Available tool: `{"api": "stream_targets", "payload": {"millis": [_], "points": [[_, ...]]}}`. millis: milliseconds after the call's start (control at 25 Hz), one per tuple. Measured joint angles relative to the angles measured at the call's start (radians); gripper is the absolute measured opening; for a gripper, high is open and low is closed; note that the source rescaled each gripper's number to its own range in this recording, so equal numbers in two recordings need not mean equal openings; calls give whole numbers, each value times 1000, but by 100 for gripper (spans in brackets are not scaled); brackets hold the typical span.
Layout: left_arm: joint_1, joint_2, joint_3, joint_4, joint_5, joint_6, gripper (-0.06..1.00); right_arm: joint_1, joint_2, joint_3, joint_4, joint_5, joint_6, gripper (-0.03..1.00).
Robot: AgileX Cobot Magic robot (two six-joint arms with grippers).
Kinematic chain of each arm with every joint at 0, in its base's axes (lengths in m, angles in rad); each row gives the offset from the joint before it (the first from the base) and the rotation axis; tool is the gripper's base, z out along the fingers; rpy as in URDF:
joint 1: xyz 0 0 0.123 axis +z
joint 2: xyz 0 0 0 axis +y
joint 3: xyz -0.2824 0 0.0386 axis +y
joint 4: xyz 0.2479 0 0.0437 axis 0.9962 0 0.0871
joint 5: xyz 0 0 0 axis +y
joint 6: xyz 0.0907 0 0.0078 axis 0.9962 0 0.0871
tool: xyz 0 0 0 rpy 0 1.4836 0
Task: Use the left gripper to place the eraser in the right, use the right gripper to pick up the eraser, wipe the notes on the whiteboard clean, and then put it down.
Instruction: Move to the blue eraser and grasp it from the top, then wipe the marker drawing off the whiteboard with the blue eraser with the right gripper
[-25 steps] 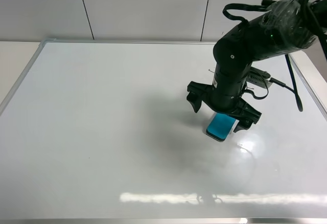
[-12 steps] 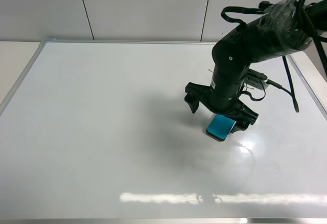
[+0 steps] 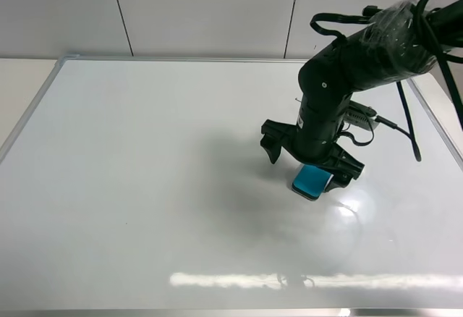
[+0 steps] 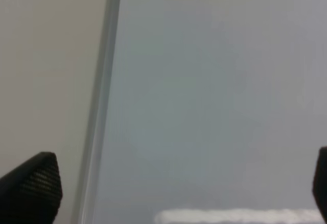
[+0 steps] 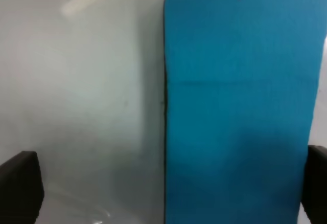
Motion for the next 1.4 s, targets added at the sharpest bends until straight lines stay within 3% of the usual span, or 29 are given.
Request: {"api": "stream_targets", "payload": {"millis": [120, 160, 200, 240, 280, 320, 360, 400, 1080, 1400], "points": [[0, 0, 0, 0, 0, 0, 100, 0, 2, 0, 0, 2, -5, 100], [0, 0, 0, 0, 0, 0, 100, 0, 2, 0, 0, 2, -8, 95], [0, 0, 0, 0, 0, 0, 100, 0, 2, 0, 0, 2, -10, 85], [0, 0, 0, 0, 0, 0, 100, 0, 2, 0, 1, 5, -12, 67], [0, 0, 0, 0, 0, 0, 100, 0, 2, 0, 9, 12, -12, 45], [0, 0, 0, 0, 0, 0, 100, 0, 2, 0, 17, 20, -14, 13], [0, 0, 0, 0, 0, 0, 100, 0, 2, 0, 17, 20, -14, 13], [0, 0, 0, 0, 0, 0, 100, 0, 2, 0, 34, 30, -14, 1], [0, 0, 0, 0, 0, 0, 100, -5, -42, 0, 51, 59, -11, 1], [0, 0, 0, 0, 0, 0, 100, -119, -82, -60, 55, 113, -48, 1]]}}
